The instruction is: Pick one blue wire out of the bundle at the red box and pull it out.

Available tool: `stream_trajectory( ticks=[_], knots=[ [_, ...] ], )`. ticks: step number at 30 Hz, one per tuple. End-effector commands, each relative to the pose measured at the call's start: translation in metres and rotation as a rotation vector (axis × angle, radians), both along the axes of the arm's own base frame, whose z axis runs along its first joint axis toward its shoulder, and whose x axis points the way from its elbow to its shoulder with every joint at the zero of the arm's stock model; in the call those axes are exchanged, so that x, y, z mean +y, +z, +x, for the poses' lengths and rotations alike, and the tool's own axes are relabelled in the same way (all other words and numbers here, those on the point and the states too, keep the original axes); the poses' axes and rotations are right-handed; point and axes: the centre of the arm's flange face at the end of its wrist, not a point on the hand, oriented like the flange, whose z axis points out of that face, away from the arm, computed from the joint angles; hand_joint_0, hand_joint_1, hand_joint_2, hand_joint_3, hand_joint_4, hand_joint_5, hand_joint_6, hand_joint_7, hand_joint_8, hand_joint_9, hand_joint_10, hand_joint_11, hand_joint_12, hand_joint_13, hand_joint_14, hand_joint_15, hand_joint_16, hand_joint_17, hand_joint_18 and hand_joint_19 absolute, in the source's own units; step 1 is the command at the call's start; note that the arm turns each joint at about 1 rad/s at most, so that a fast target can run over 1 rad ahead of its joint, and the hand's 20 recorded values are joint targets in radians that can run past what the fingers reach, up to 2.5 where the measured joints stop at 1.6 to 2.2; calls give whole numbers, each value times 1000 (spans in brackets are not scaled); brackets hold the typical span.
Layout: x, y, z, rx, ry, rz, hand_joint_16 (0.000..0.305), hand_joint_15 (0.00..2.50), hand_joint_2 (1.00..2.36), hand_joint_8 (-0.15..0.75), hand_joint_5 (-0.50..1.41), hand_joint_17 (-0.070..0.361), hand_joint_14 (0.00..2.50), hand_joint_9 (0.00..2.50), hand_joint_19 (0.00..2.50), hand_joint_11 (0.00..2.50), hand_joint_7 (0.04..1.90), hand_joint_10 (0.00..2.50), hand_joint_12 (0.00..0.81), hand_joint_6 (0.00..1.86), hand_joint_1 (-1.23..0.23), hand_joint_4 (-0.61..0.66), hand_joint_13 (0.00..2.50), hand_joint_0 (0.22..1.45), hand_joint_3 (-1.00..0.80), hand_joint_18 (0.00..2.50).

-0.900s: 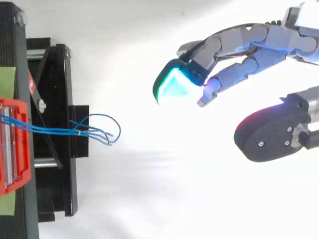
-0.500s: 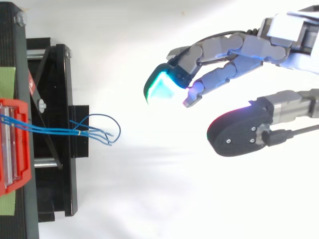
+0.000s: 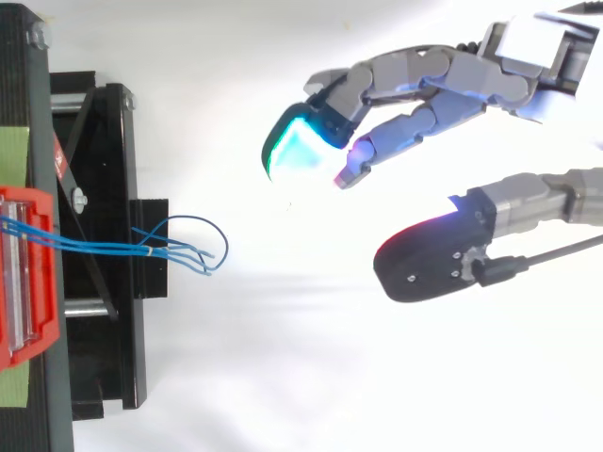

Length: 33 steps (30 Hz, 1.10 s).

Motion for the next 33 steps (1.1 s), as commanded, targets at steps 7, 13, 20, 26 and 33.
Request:
stream_trajectory(
  ticks=[7, 13, 20, 26, 33],
  knots=[
    [2, -9, 13, -60, -35, -16, 62, 133, 1000, 297, -142, 139, 6, 685, 372, 318, 910, 12, 397, 503, -707, 324, 225, 525, -500, 168],
    [6, -14, 19, -69, -50, -78, 62, 132, 1000, 293, -140, 138, 5, 691, 376, 326, 914, 13, 398, 503, -717, 322, 233, 525, -500, 184],
    [12, -42, 37, -118, -68, -77, 61, 141, 1000, 293, -137, 138, 6, 697, 376, 329, 908, 13, 398, 503, -687, 319, 241, 525, -500, 185],
    [14, -59, 44, -136, -79, -75, 61, 143, 1000, 295, -135, 138, 6, 703, 383, 323, 910, 13, 398, 503, -649, 319, 244, 525, -500, 193],
    [14, -83, 49, -128, -120, -69, 62, 144, 1000, 297, -132, 139, 6, 708, 385, 325, 910, 13, 398, 503, -632, 318, 247, 526, -494, 196]
  ],
)
